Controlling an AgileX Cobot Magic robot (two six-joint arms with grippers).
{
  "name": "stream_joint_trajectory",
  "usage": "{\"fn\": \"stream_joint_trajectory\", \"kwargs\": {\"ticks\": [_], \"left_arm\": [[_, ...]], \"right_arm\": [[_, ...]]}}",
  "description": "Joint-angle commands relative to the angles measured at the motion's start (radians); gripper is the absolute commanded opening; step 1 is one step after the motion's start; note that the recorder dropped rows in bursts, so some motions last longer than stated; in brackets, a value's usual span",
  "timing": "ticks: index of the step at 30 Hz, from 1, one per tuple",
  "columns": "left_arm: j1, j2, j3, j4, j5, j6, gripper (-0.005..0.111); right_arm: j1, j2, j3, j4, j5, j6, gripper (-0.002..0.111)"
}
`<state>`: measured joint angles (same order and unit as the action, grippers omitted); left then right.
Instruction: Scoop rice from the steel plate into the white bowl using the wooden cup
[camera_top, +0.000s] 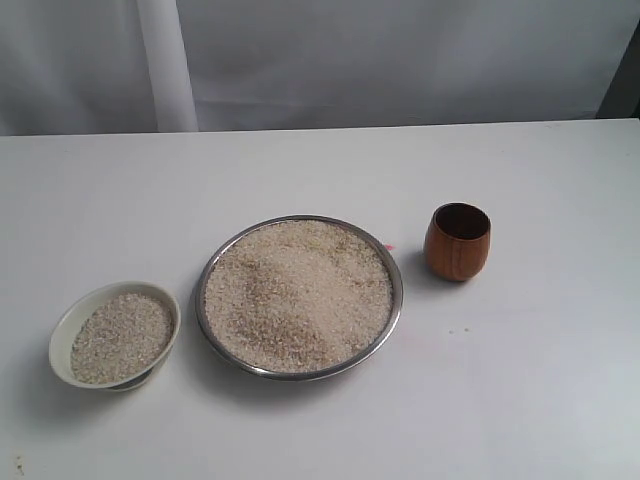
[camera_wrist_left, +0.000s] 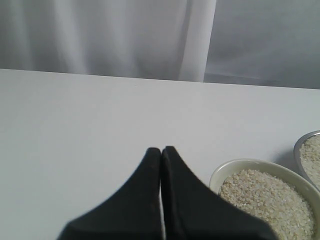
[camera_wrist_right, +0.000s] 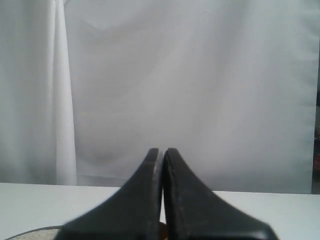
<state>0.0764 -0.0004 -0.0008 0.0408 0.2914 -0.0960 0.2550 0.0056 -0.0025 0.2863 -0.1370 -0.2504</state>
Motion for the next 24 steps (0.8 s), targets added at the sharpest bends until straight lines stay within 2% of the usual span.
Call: {"fn": "stream_joint_trajectory", "kwargs": {"ticks": [1,8,11,13,14,16,19,21,24], "left_arm": [[-0.006,0.000,0.001,0.003,-0.008,0.000,0.000],[-0.006,0.000,0.001,0.003,-0.008,0.000,0.000],[-0.006,0.000,0.001,0.003,-0.008,0.000,0.000],[-0.006,0.000,0.001,0.003,-0.008,0.000,0.000],[-0.006,0.000,0.001,0.003,-0.008,0.000,0.000],[-0.006,0.000,0.001,0.003,-0.008,0.000,0.000],[-0.006,0.000,0.001,0.003,-0.008,0.000,0.000],[-0.006,0.000,0.001,0.003,-0.008,0.000,0.000],[-0.006,0.000,0.001,0.003,-0.008,0.000,0.000]], "right_arm": [[-0.005,-0.006,0.003,-0.015,0.022,-0.019,0.000],[-0.005,0.201,-0.019,-0.023,-0.107,-0.033,0.000],[-0.005,0.429,-0.148,-0.190,-0.150,0.072,0.000],[-0.005,0.614,-0.231,-0.337,-0.244,0.209,0.000],[-0.005,0.749,-0.273,-0.441,-0.396,0.320,0.000],[-0.005,0.944,-0.316,-0.489,-0.596,0.361,0.000],[-0.005,1.206,-0.382,-0.441,-0.637,0.362,0.000],[-0.005,1.350,-0.383,-0.405,-0.744,0.362,0.000],[-0.005,1.479,-0.383,-0.407,-0.806,0.362,0.000]]}}
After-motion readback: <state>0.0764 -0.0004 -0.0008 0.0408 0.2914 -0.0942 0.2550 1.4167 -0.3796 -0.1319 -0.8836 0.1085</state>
